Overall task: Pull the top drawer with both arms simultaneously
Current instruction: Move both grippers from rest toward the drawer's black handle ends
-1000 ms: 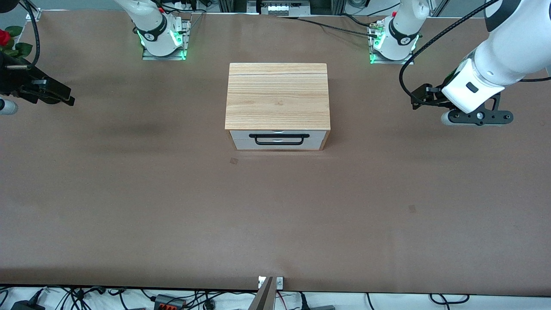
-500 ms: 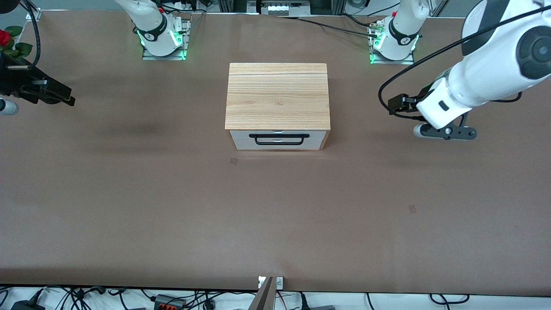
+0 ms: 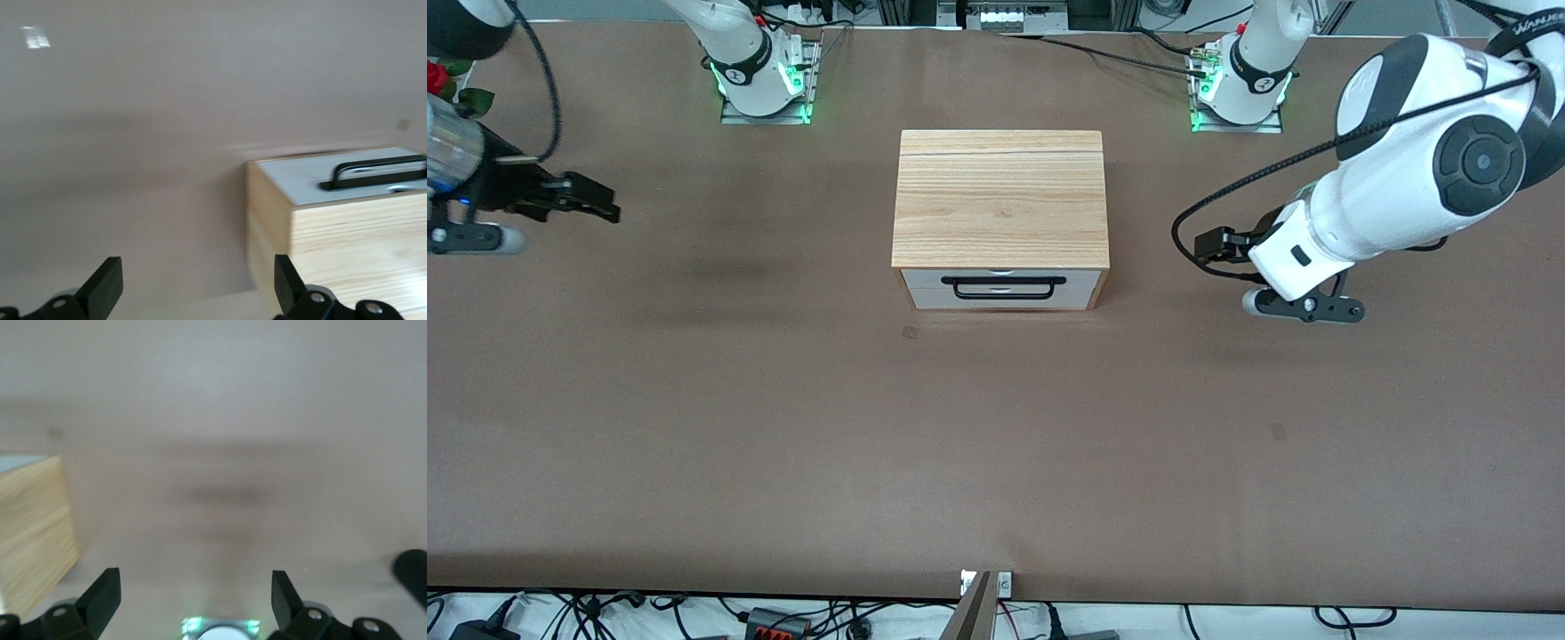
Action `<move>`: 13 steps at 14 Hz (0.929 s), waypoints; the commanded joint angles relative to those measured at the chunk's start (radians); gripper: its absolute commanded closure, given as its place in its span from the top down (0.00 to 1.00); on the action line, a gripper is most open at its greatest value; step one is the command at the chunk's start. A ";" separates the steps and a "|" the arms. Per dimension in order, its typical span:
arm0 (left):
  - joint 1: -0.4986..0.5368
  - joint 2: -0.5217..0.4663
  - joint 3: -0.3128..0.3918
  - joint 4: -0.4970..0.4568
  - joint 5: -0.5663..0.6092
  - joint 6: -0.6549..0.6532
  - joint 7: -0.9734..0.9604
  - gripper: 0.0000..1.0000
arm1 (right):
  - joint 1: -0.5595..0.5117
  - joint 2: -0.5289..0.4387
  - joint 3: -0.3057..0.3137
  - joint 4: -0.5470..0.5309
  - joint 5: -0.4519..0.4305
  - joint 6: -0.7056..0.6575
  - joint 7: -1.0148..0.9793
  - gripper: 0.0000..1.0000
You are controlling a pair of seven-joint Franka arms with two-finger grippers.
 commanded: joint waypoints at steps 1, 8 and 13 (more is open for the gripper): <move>0.024 0.090 0.003 0.034 -0.147 0.026 0.005 1.00 | 0.034 0.081 0.000 0.002 0.124 -0.010 0.000 1.00; 0.066 0.280 -0.049 0.031 -0.461 0.138 0.369 1.00 | 0.026 0.297 0.000 -0.010 0.508 0.024 -0.131 1.00; 0.087 0.381 -0.076 0.017 -0.687 0.149 0.563 1.00 | 0.072 0.471 0.002 -0.027 0.853 0.133 -0.379 1.00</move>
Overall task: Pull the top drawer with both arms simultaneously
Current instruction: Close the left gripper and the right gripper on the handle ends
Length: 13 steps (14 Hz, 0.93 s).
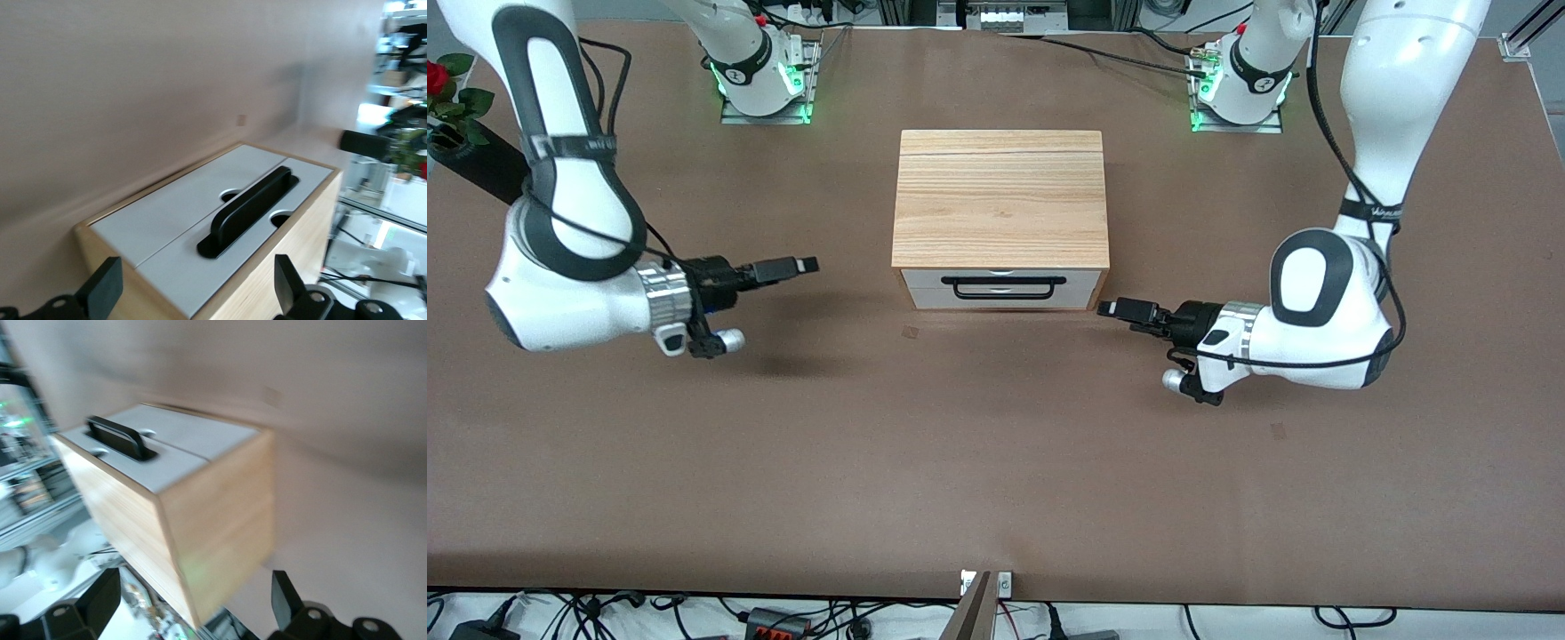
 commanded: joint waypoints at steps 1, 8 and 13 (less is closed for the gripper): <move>0.023 0.054 -0.053 0.015 -0.066 -0.008 0.085 1.00 | 0.040 0.085 0.002 -0.009 0.175 0.063 -0.174 1.00; 0.021 0.126 -0.090 -0.094 -0.306 0.001 0.266 1.00 | 0.178 0.166 0.003 -0.084 0.614 0.194 -0.442 1.00; 0.010 0.158 -0.115 -0.099 -0.358 0.035 0.274 0.87 | 0.233 0.201 0.005 -0.104 0.720 0.194 -0.578 1.00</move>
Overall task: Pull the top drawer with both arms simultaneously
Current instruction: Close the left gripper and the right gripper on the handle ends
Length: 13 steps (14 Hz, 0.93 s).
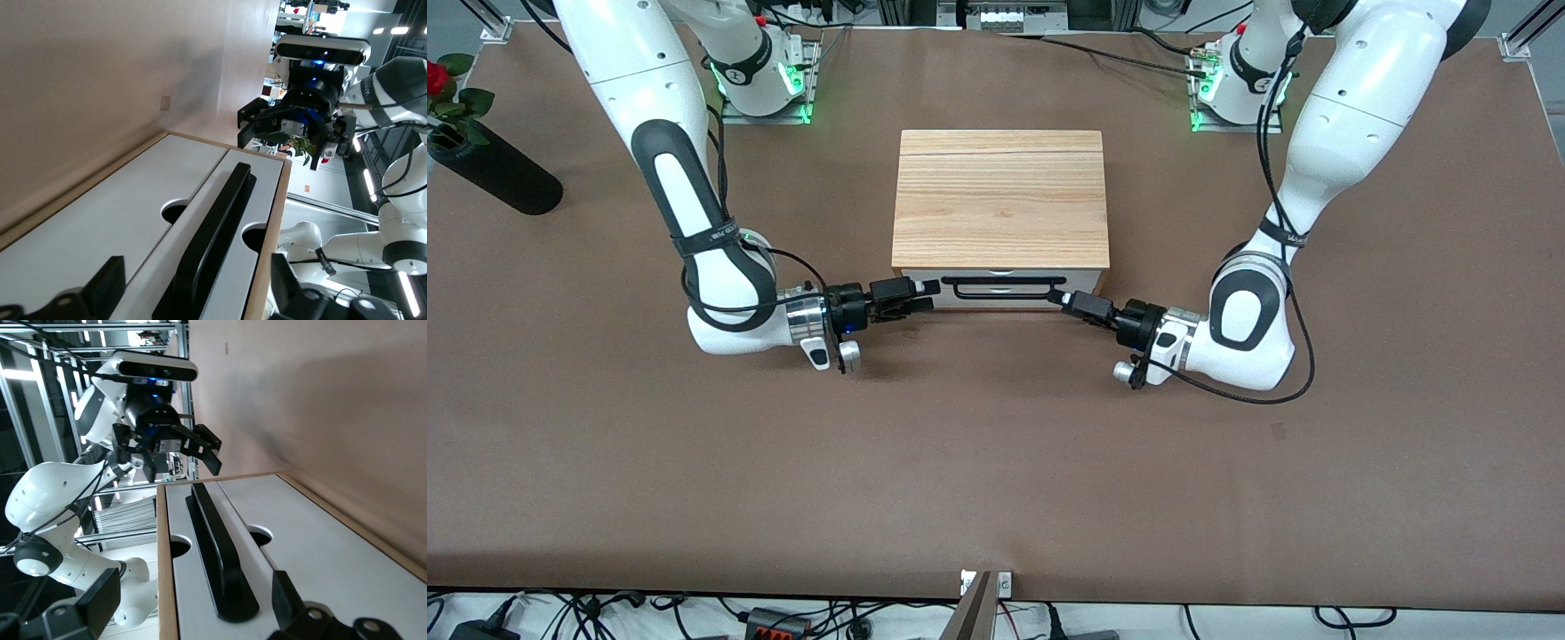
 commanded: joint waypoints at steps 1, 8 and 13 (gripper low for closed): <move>0.011 -0.002 -0.047 -0.032 -0.050 0.029 0.026 0.81 | 0.040 0.008 0.000 -0.045 0.117 0.008 -0.101 1.00; 0.015 -0.005 -0.051 -0.095 -0.107 0.026 0.047 0.43 | 0.042 0.049 0.000 -0.069 0.156 0.005 -0.267 0.45; 0.015 -0.006 -0.051 -0.101 -0.110 0.029 0.049 0.25 | 0.041 0.046 0.000 -0.069 0.156 -0.001 -0.268 0.32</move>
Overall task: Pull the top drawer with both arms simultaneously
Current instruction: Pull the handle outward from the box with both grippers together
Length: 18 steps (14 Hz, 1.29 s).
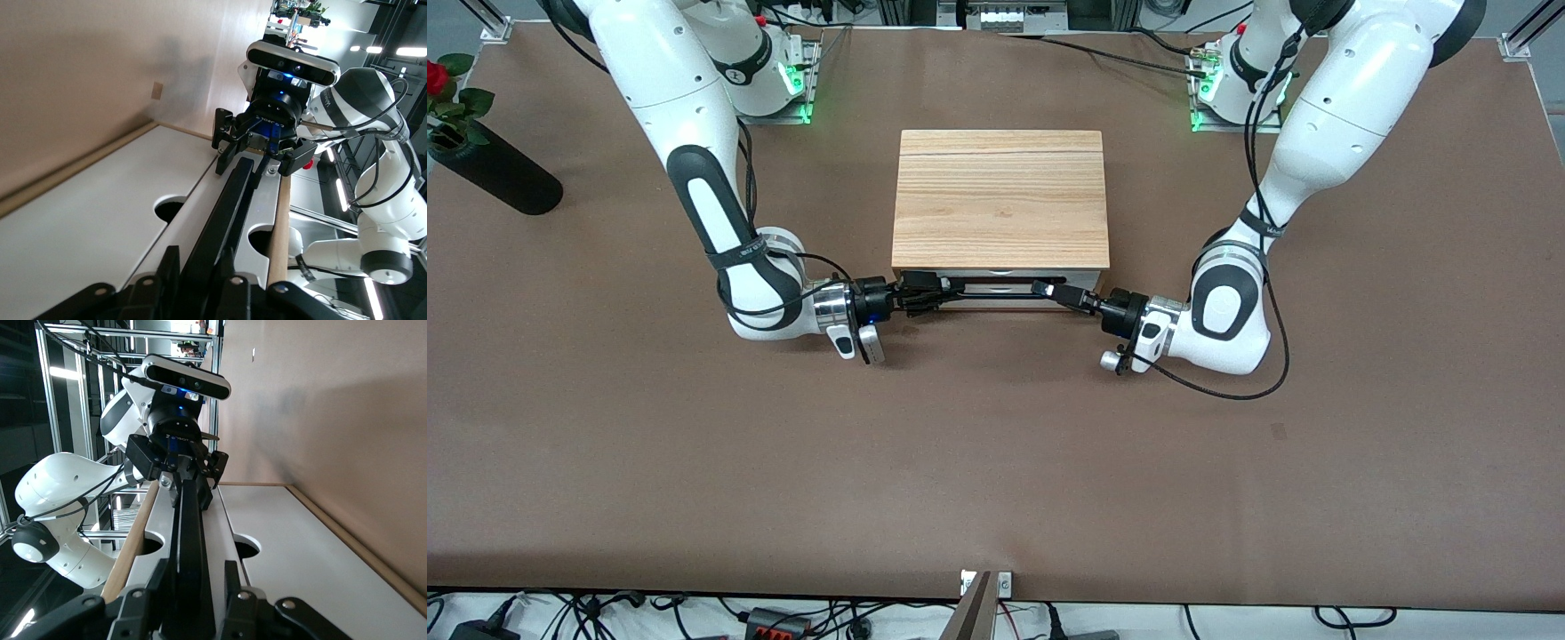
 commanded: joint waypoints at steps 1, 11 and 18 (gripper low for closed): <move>0.010 -0.009 -0.015 -0.019 -0.024 -0.001 0.007 0.22 | 0.000 -0.006 0.003 -0.009 0.014 0.005 -0.030 0.25; 0.007 -0.007 -0.012 0.045 -0.033 0.036 0.005 0.18 | -0.007 -0.006 0.003 0.000 0.014 0.004 -0.047 0.17; 0.005 -0.006 0.014 0.102 -0.030 0.050 0.007 0.18 | -0.026 0.070 0.000 0.135 0.014 0.013 -0.031 0.17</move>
